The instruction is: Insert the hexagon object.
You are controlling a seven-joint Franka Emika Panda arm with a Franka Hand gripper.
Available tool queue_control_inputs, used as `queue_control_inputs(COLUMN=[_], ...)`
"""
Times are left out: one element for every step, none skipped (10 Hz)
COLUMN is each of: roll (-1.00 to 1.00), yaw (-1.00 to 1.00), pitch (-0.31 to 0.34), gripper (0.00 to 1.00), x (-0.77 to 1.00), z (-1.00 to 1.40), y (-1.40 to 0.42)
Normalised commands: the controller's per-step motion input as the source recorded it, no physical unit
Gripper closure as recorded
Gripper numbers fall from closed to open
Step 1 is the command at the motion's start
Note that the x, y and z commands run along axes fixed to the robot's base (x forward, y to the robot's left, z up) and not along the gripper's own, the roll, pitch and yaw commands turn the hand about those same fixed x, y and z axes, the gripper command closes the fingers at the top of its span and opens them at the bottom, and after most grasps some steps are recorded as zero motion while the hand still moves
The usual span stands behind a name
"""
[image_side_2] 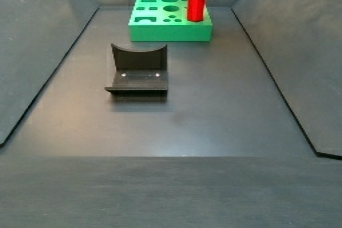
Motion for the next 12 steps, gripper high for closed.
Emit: queue_control_inputs(roll=[0.13, 0.09, 0.11, 0.1, 0.07, 0.16, 0.14, 0.16, 0.2, 0.15, 0.07, 0.07], yaw=[0.16, 0.18, 0.22, 0.17, 0.1, 0.15, 0.17, 0.15, 0.17, 0.14, 0.15, 0.11], pitch=[-0.149, -0.124, -0.083, -0.017, 0.0, 0.0, 0.0, -0.006, -0.043, -0.059, -0.089, -0.077], gripper=[1.0, 1.0, 1.0, 1.0, 1.0, 1.0, 1.0, 1.0, 1.0, 1.0, 1.0, 1.0], x=[-0.31, 0.0, 0.08, 0.25, 0.26, 0.11, 0.17, 0.16, 0.05, 0.12, 0.1, 0.09], z=[-0.45, -0.61, -0.68, -0.68, -0.65, -0.66, -0.74, -0.79, -0.87, -0.93, -1.0, -1.0], y=[0.0, -0.04, 0.0, 0.0, 0.0, 0.0, 0.0, 0.0, 0.0, -0.01, -0.1, -0.15])
